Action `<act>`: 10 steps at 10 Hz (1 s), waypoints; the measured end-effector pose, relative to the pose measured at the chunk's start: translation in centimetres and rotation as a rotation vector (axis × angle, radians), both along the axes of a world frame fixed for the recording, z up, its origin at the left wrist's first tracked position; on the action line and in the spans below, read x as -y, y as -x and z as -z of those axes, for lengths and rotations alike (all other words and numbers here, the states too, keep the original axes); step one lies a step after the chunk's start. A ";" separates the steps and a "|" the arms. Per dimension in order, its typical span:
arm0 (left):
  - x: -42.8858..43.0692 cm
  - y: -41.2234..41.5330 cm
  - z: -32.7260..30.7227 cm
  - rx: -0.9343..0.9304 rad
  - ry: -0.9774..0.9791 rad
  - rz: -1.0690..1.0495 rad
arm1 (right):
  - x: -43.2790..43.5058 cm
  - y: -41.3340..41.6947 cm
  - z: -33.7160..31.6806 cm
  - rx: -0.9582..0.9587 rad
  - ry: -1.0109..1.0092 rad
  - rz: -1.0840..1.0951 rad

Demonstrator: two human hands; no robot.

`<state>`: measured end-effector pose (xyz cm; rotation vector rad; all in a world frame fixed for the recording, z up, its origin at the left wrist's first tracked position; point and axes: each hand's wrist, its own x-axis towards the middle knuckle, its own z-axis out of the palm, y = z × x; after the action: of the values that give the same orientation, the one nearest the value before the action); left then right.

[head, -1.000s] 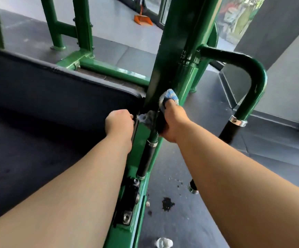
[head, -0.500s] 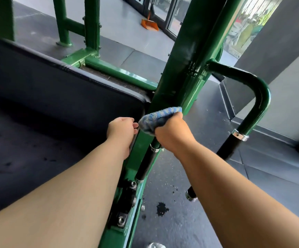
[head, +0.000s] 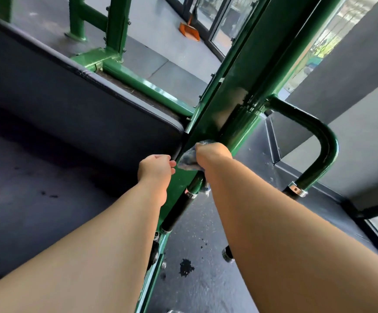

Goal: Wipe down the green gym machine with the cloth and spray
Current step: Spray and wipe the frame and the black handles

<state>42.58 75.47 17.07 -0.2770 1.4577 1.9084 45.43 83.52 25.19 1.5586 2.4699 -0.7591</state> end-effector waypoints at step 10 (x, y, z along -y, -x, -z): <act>2.2 -1.4 -1.6 -0.258 -0.118 0.693 | 2.7 -8.5 5.4 -0.941 0.789 0.397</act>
<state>44.00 73.26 18.64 0.4922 1.3531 1.4736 53.97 80.83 19.75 1.5156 1.7340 -2.6015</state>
